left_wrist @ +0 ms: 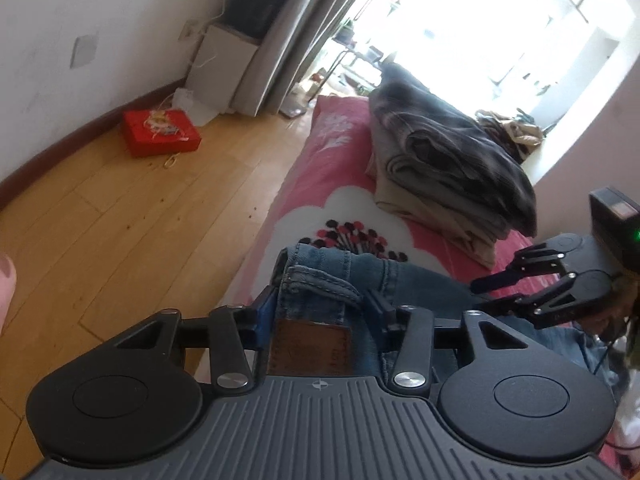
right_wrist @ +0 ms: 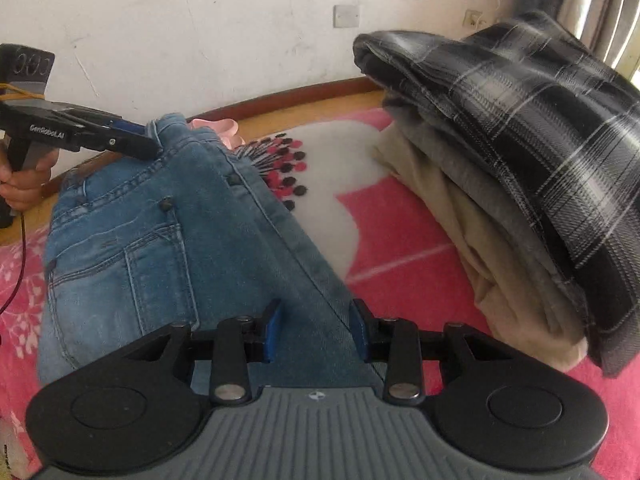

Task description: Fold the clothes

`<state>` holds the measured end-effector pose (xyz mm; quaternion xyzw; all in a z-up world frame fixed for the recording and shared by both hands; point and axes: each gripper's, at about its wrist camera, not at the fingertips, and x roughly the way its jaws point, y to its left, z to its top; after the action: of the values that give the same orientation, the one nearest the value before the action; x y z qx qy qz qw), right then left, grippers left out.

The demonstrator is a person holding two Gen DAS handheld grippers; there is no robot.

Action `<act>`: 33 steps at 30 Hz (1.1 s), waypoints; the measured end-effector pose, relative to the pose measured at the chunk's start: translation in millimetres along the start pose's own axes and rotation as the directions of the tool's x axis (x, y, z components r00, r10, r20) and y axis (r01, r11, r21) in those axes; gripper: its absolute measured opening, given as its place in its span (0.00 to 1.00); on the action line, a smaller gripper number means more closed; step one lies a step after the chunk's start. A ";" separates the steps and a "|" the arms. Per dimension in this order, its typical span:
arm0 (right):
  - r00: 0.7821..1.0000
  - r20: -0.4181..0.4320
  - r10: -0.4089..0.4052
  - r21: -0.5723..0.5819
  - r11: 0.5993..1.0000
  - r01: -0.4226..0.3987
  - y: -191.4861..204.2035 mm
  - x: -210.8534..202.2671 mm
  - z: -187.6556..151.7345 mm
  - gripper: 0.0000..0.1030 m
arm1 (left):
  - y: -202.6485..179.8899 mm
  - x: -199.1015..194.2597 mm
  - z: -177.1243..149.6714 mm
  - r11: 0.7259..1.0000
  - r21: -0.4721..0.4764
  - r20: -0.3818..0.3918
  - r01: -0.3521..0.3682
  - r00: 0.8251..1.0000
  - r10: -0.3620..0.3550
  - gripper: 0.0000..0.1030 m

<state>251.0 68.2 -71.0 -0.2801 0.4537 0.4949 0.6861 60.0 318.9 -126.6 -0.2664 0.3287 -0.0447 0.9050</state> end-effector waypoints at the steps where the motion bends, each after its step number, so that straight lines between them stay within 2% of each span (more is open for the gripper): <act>1: 1.000 -0.006 0.010 0.002 1.000 -0.010 -0.4 0.0 1.0 0.37 | -0.6 0.2 -0.6 1.000 0.002 0.005 0.004 1.000 -0.004 0.39; 6: 0.995 -0.063 0.073 -0.012 0.997 -0.074 2.3 2.7 4.0 0.38 | -1.9 -1.0 -4.3 1.000 0.016 0.029 0.005 1.000 -0.006 0.35; 10: 0.996 -0.075 0.042 -0.025 0.999 -0.044 6.8 10.9 1.4 0.36 | -2.9 -1.7 -6.3 1.000 0.021 0.048 -0.005 0.999 0.004 0.34; 11: 0.997 -0.066 0.030 -0.015 0.999 -0.032 7.7 10.2 0.3 0.31 | -4.0 -2.6 -6.9 1.000 0.027 0.057 -0.013 0.998 0.012 0.33; 12: 0.998 -0.057 0.006 -0.019 1.000 -0.007 10.4 8.6 -0.8 0.15 | -5.7 -4.5 -7.3 0.999 0.033 0.068 -0.022 0.997 0.020 0.32; 13: 0.998 -0.045 -0.032 -0.036 0.999 0.030 14.7 5.9 -2.0 0.04 | -7.5 -6.7 -7.5 0.999 0.040 0.081 -0.031 0.996 0.027 0.32; 17: 0.993 0.023 -0.117 -0.066 0.991 0.118 26.9 -15.8 -3.4 0.02 | -14.1 -15.2 -5.9 0.997 0.053 0.114 -0.054 0.992 0.048 0.27; 21: 0.981 0.070 -0.181 -0.087 0.978 0.187 30.8 -29.6 4.5 0.02 | -15.4 -18.4 1.8 0.998 0.035 0.142 -0.044 0.989 0.039 0.26; 24: 0.970 0.076 -0.230 -0.113 0.965 0.237 29.7 -24.0 12.5 0.01 | -15.3 -11.8 6.3 0.997 0.041 0.142 -0.058 0.989 0.052 0.26; 27: 0.970 0.046 -0.237 -0.132 0.961 0.241 26.9 -7.5 14.4 0.01 | -13.0 -2.2 5.3 0.995 0.050 0.110 -0.081 0.991 0.075 0.26; 31: 0.970 0.033 -0.241 -0.110 0.964 0.243 22.7 13.4 8.2 0.02 | -6.1 6.8 0.5 0.994 0.043 0.072 -0.105 0.992 0.102 0.27; 33: 0.966 0.046 -0.256 -0.072 0.963 0.259 21.0 21.0 4.1 0.04 | -3.9 9.5 0.1 0.993 0.037 0.059 -0.114 0.992 0.112 0.31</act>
<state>234.9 88.0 -86.8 -0.3540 0.3814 0.4237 0.7414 67.9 313.2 -129.9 -0.2302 0.3162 0.0078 0.9203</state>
